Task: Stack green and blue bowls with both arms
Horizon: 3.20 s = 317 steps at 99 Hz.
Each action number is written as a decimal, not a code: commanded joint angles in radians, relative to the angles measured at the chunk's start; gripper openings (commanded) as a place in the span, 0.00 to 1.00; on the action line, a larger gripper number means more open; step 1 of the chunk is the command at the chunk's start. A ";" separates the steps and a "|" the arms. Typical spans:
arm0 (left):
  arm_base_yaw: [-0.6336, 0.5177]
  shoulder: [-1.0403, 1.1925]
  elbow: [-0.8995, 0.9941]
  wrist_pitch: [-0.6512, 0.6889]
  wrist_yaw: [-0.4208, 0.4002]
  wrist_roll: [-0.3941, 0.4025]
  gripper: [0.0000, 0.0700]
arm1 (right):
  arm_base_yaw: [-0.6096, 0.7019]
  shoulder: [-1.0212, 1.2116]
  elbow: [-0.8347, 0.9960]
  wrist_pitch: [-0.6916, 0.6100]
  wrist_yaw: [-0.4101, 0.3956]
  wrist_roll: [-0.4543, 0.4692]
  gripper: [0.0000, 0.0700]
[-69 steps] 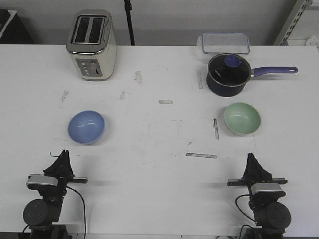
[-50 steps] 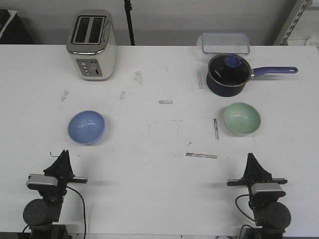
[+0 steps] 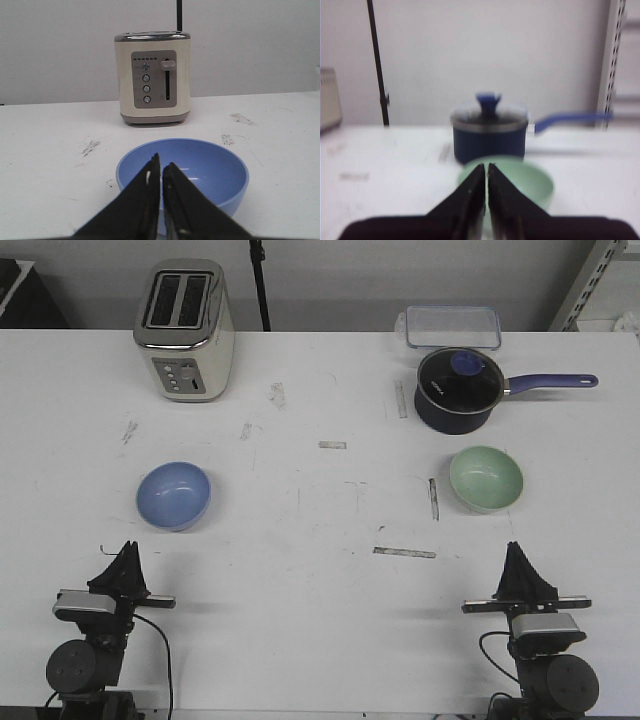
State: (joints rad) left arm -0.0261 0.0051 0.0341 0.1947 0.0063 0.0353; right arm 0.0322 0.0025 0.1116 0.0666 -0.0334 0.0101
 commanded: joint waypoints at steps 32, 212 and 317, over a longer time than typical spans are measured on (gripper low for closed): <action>0.002 -0.002 -0.022 0.015 0.004 0.002 0.00 | 0.000 0.241 0.208 -0.085 -0.006 -0.041 0.00; 0.002 -0.002 -0.022 0.015 0.004 0.002 0.00 | -0.301 1.790 1.335 -0.911 -0.202 0.095 0.77; 0.002 -0.002 -0.022 0.015 0.004 0.002 0.00 | -0.142 1.651 1.336 -0.888 -0.279 0.226 0.00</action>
State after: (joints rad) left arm -0.0261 0.0051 0.0341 0.1947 0.0063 0.0353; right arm -0.1413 1.6405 1.4300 -0.8223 -0.3077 0.2012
